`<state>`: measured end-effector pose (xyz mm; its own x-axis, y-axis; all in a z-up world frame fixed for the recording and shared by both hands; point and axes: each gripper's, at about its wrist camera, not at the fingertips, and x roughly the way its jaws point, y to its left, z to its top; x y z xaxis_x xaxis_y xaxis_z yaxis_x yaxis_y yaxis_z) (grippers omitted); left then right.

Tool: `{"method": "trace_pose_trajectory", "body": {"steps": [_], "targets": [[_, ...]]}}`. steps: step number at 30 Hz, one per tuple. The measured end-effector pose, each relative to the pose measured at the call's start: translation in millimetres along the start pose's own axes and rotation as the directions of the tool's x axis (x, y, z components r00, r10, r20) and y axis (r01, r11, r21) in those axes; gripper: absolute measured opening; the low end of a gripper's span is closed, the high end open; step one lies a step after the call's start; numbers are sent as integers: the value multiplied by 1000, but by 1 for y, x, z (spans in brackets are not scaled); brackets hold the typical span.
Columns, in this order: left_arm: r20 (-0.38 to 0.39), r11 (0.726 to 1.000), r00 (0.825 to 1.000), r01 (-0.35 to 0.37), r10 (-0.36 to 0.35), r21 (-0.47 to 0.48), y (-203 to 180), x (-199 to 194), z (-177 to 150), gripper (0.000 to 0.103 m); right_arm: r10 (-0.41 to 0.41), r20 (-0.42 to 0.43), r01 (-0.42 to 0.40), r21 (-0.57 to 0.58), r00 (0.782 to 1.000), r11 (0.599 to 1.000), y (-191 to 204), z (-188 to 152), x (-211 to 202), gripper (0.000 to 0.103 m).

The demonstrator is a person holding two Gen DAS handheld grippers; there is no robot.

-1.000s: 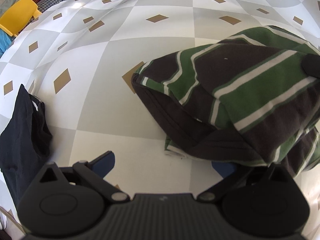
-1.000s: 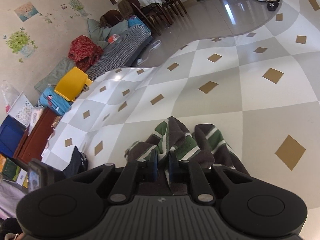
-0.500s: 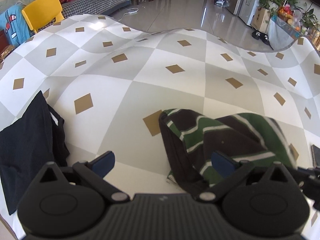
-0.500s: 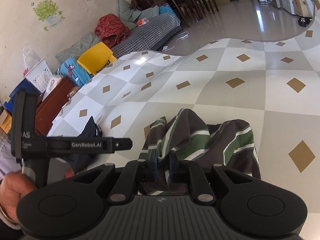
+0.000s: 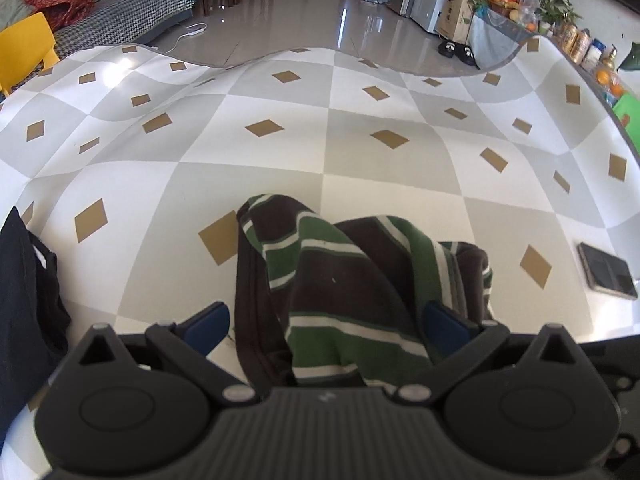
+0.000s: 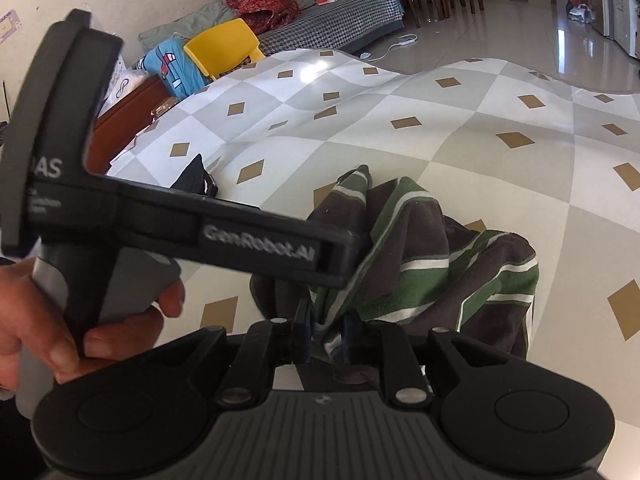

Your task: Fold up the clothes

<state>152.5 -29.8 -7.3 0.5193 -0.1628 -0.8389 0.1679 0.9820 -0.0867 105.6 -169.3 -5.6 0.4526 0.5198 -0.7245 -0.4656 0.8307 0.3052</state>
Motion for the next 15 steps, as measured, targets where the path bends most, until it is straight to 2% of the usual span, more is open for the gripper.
{"method": "trace_pose_trajectory", "body": {"steps": [5, 7, 9, 15], "targets": [[-54, 1000, 998, -22, 21, -17, 2, 19, -11, 103, -11, -35, 11, -1, 999, 1000, -4, -2, -2, 22], [-69, 999, 997, -23, 20, -48, 7, 22, -12, 103, -22, -37, 22, -4, 999, 1000, -6, -2, -6, 30], [-82, 997, 997, -15, 8, -77, 13, 24, -12, 103, -38, -35, 38, 1, 999, 999, -9, -1, -10, 33], [-102, 992, 995, -1, -12, -125, 25, 27, -13, 103, -119, -21, 120, 107, 993, 987, -35, 2, -23, 37]]}}
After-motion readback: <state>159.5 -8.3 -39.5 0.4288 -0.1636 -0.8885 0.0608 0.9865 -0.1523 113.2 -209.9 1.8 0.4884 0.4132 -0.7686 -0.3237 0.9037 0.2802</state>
